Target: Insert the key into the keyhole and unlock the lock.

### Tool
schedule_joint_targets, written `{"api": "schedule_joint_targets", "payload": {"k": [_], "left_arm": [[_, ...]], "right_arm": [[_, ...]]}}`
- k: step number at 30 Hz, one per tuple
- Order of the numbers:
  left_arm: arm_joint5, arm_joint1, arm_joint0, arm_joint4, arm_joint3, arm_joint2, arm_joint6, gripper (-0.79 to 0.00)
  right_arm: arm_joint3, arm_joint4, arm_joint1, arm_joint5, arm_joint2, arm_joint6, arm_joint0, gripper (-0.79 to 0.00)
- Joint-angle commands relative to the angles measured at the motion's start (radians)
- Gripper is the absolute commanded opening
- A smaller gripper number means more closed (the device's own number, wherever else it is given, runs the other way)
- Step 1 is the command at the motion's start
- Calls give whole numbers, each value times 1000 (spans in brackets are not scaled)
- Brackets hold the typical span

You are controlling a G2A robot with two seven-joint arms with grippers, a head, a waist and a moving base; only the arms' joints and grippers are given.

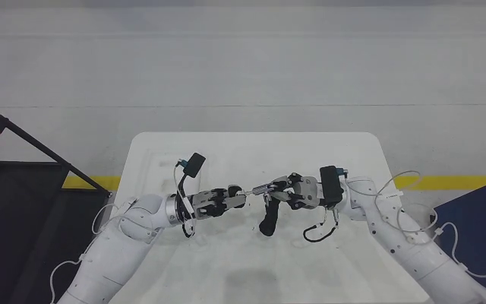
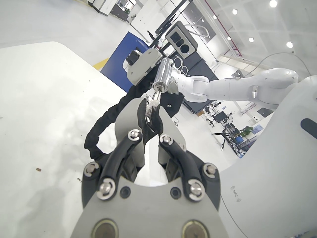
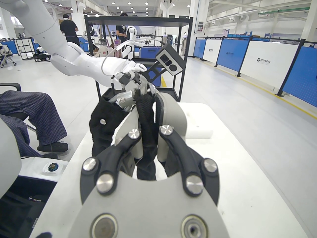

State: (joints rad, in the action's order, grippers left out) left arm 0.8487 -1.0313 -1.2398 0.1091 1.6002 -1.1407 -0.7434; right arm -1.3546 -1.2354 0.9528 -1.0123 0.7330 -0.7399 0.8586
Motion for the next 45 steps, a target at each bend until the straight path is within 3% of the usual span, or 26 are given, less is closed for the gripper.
{"api": "schedule_joint_targets", "payload": {"k": [1, 12, 16, 18, 20, 21, 22, 39, 45], "left_arm": [[5, 0, -5, -6, 5, 0, 13, -785], [4, 1, -9, -10, 12, 3, 29, -779], [7, 1, -8, -18, 20, 7, 33, -517], [14, 1, -9, -14, 22, 12, 33, -511], [14, 1, -8, -14, 22, 17, 29, -406], [14, 1, -7, -14, 22, 19, 28, -102], [13, 1, -6, -14, 22, 20, 27, 0], [6, 5, -4, -4, 9, 28, 14, 0], [36, 11, -4, -136, 19, 2, 11, 0]], "right_arm": [[0, 0, -1, 0, -1, -1, 1, -785], [3, 5, -1, 0, -8, -2, 1, -785], [5, 6, 0, 0, -11, -2, 1, -785], [6, 7, 0, 0, -12, -4, 1, -785], [7, 5, 0, 0, -12, -6, 0, -785], [8, 5, 0, 0, -13, -7, 1, -785], [9, 5, 0, 0, -13, -8, 1, -785], [39, 47, 0, 16, 21, -24, 15, -785], [54, 133, 9, 32, 49, 16, 30, -785]]}}
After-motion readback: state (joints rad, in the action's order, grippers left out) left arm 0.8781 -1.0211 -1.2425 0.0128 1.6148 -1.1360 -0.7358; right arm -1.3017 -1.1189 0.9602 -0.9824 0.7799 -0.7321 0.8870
